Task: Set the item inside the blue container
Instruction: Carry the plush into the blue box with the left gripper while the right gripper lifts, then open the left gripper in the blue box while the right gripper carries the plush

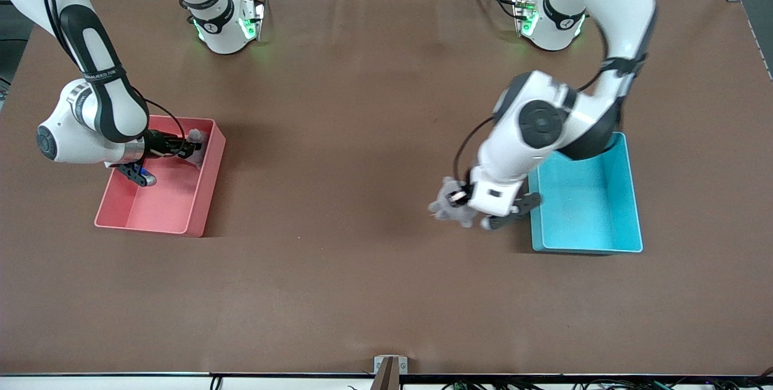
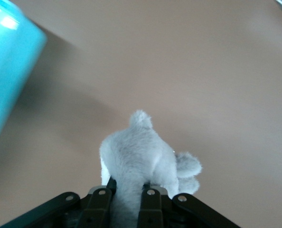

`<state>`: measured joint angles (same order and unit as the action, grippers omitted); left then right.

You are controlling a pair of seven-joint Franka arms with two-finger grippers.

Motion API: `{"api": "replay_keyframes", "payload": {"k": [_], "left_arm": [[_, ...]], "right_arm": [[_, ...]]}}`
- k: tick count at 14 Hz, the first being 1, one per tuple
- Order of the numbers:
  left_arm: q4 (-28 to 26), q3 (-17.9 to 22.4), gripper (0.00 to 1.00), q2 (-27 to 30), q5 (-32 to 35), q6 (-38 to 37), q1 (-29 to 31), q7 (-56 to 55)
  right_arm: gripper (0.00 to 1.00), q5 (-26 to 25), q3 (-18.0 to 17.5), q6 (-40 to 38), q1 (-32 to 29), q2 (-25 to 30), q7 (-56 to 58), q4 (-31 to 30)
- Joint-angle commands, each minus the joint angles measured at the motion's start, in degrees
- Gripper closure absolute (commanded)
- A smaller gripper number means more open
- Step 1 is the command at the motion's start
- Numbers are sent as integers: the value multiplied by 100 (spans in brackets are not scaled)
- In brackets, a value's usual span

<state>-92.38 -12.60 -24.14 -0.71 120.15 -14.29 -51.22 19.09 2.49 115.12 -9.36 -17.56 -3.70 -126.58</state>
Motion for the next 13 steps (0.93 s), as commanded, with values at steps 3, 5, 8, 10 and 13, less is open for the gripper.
{"api": "replay_keyframes", "payload": {"k": [3, 5, 8, 10, 13], "left_arm": [[-1368, -59, 80, 1209, 80, -264, 1225, 1840], [-1580, -59, 80, 1298, 80, -264, 1594, 2404], [-1975, -67, 80, 1377, 307, -142, 2104, 3063], [-2247, -67, 80, 1368, 334, 112, 2316, 3337], [-2783, -59, 80, 1211, 326, 990, 2545, 3636]], "right_arm": [[99, -483, 15, -1455, -75, -19, -69, 1554], [99, -678, -2, -2044, 12, -19, -708, 2249], [99, -687, -11, -2328, 590, 7, -1823, 2691], [99, -608, -29, -2241, 1231, 16, -2868, 2797], [99, -135, -20, -1750, 2234, -19, -4415, 2955]]}}
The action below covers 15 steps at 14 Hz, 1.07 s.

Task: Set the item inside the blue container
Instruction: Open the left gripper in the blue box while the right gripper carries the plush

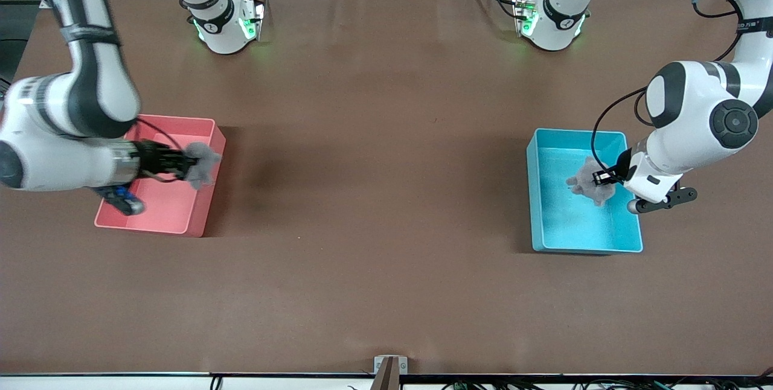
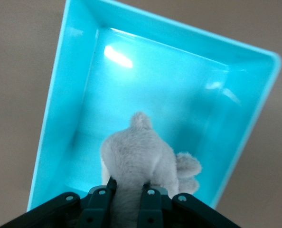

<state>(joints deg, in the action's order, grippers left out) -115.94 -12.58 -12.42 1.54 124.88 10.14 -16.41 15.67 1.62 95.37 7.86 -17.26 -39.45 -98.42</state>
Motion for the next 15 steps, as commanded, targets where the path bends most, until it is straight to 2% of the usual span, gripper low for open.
{"api": "replay_keyframes", "payload": {"k": [1, 4, 7, 10, 12, 13, 15], "left_arm": [[-542, -51, 80, -75, 109, 807, 119, 173], [-701, -42, 80, -479, 205, 1371, 181, 191], [-702, -42, 77, -744, 601, 1434, 225, 182], [-693, -51, 74, -823, 601, 1434, 251, 182], [-649, -51, 68, -858, 601, 1434, 251, 182], [-640, -60, 61, -841, 601, 1434, 251, 174], [-623, -69, 25, -762, 601, 1381, 242, 165]], "right_arm": [[99, 270, 66, 550, 855, -102, -1332, 165], [99, 323, 66, 1526, 1822, -540, -2703, 340], [99, 288, 66, 2379, 2666, -1391, -4074, 919], [99, 244, 75, 2871, 3063, -2157, -4894, 1605], [99, 244, 75, 3520, 3300, -2360, -5089, 1589], [98, 244, 84, 3715, 3362, -2439, -5098, 1563], [98, 244, 92, 3875, 3503, -2641, -5177, 1563]]}}
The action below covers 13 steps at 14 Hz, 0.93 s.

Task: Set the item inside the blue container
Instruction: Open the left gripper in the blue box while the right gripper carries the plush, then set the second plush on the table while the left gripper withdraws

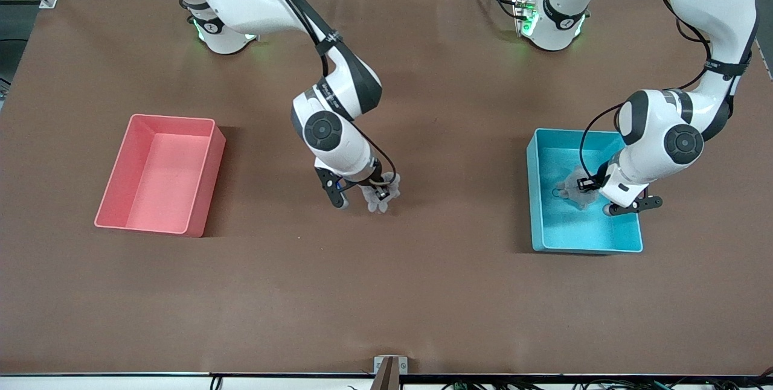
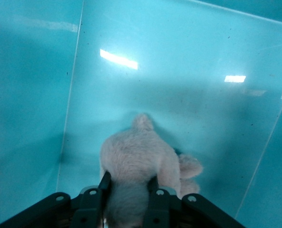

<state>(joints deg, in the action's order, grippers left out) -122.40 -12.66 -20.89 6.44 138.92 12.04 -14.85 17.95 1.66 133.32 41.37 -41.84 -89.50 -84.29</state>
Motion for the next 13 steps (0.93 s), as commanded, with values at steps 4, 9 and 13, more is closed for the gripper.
{"api": "replay_keyframes", "payload": {"k": [4, 9, 13], "left_arm": [[137, -123, 13, 479, 95, -347, 27, -62], [725, -447, 0, 858, 42, -1716, 27, -35], [1481, -939, 0, 858, -186, -2729, 0, -447]], "right_arm": [[94, -396, 97, 27, 134, -245, -190, -8], [0, -529, 97, 18, 55, -228, -138, -141], [0, -477, 71, -480, -339, -88, 168, 192]]}}
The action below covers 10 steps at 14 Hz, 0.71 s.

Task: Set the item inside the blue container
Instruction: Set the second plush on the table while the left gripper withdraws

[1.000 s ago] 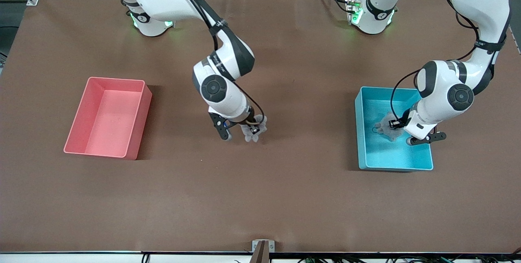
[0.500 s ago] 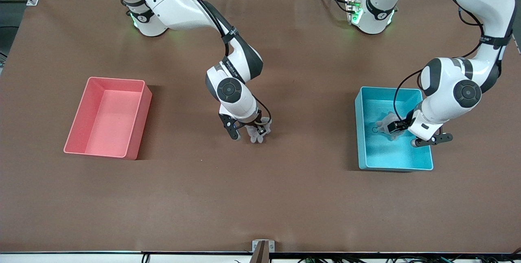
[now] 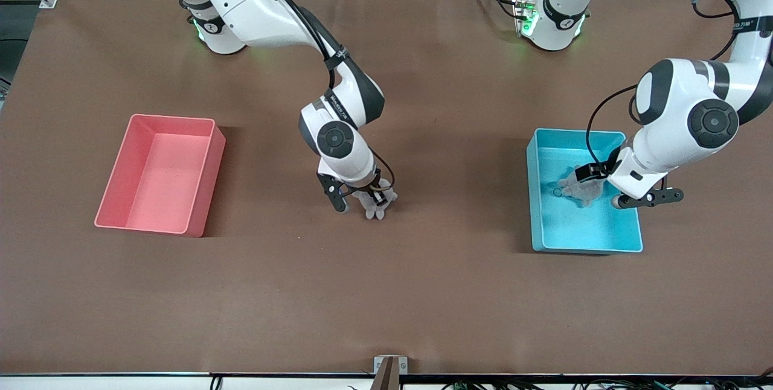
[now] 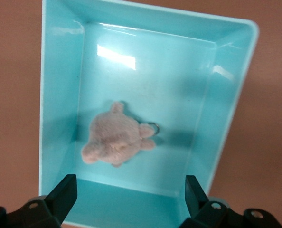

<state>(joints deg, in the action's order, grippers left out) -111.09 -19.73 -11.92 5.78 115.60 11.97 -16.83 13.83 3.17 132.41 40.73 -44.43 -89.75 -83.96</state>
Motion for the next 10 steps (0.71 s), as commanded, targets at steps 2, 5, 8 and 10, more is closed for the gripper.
{"api": "replay_keyframes", "payload": {"k": [2, 5, 8, 10], "left_arm": [[535, -557, 0, -82, -209, -442, -2, -758], [816, -917, 0, -380, -341, -433, -185, -1556], [1342, -927, 0, -836, -280, -363, -896, -2893], [1703, -918, 0, -1223, -253, -224, -1344, -3491]], "right_arm": [[0, -38, -106, -1169, -590, 276, 719, 502], [0, -30, -98, -2060, -1196, 679, 2017, 715], [0, -21, -71, -2955, -1934, 1119, 3677, 680], [0, -100, -45, -3369, -2435, 1365, 5179, 531]]}}
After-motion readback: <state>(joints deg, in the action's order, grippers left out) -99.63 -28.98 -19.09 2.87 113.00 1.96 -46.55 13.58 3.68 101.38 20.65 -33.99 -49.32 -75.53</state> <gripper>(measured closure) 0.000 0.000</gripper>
